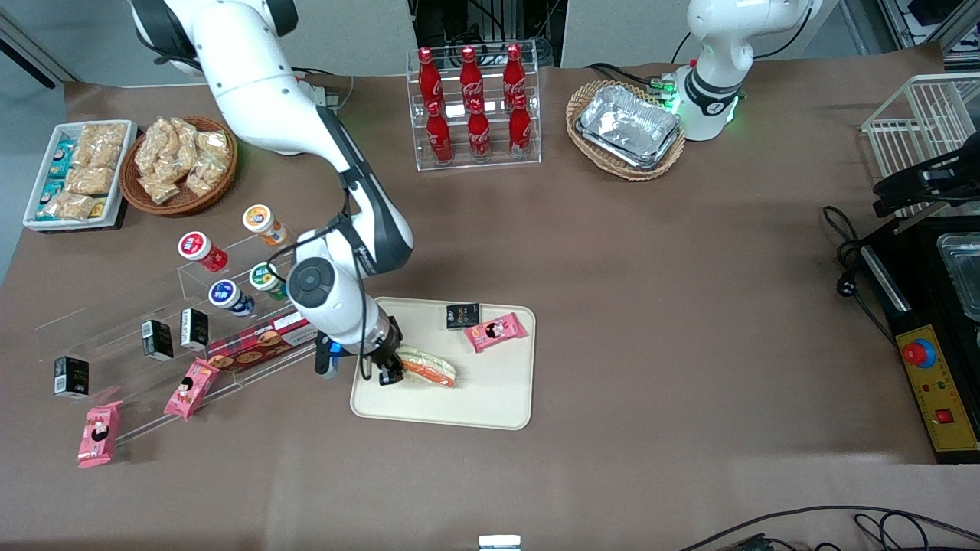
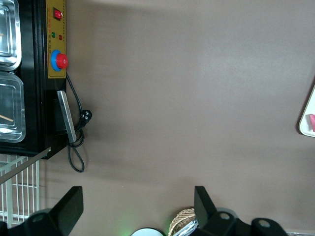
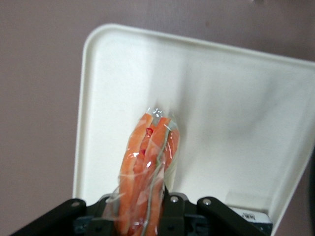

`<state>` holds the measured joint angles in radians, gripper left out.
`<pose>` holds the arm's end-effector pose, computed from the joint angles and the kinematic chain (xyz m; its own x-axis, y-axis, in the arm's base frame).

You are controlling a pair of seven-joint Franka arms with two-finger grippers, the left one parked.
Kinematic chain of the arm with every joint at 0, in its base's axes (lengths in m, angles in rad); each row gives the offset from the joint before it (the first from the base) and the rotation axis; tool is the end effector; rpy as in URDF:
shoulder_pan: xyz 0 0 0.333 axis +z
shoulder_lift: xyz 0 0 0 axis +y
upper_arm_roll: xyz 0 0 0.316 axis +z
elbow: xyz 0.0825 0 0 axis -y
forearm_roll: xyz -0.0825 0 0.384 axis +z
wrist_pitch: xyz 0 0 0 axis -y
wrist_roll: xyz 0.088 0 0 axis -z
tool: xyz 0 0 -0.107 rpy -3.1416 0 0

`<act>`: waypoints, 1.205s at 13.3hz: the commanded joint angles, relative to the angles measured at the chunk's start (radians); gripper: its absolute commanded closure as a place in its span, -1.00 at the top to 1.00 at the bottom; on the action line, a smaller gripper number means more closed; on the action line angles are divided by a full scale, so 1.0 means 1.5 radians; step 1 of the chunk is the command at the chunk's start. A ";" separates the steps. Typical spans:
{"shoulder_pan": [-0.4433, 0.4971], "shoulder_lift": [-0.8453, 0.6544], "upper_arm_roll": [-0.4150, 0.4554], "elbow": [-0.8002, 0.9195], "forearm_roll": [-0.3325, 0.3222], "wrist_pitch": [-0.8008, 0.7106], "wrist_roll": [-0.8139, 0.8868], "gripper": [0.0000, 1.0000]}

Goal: Place sandwich on tray
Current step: 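Lower the sandwich onto the tray beside the pink snack pack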

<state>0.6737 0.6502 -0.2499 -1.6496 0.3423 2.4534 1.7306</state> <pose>0.6307 0.3105 0.2595 0.0905 -0.9866 -0.1357 -0.9860 -0.0696 -0.1517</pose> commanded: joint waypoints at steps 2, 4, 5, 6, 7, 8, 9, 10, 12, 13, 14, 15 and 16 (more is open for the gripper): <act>0.030 0.063 -0.007 0.039 0.013 0.034 0.017 -0.69; 0.028 0.080 -0.007 0.058 0.013 0.034 0.015 -0.68; 0.027 0.081 -0.008 0.060 0.013 0.034 0.012 -0.39; 0.023 0.081 -0.008 0.060 0.011 0.034 0.011 0.91; 0.023 0.082 -0.009 0.062 -0.002 0.034 -0.007 1.00; 0.023 0.080 -0.009 0.062 -0.020 0.033 -0.049 1.00; 0.022 0.076 -0.008 0.062 -0.022 0.031 -0.072 1.00; 0.021 0.072 -0.008 0.063 -0.022 0.027 -0.076 1.00; 0.020 0.071 -0.008 0.063 -0.022 0.026 -0.077 1.00; 0.023 0.071 -0.008 0.063 -0.021 0.025 -0.077 1.00; 0.026 0.071 -0.008 0.063 -0.021 0.025 -0.078 1.00; 0.027 0.066 -0.008 0.062 -0.021 0.023 -0.079 1.00; 0.027 0.059 -0.008 0.062 -0.020 0.015 -0.082 1.00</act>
<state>0.7134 0.7496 -0.2622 -1.5729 0.3281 2.5017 1.6167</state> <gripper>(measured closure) 0.000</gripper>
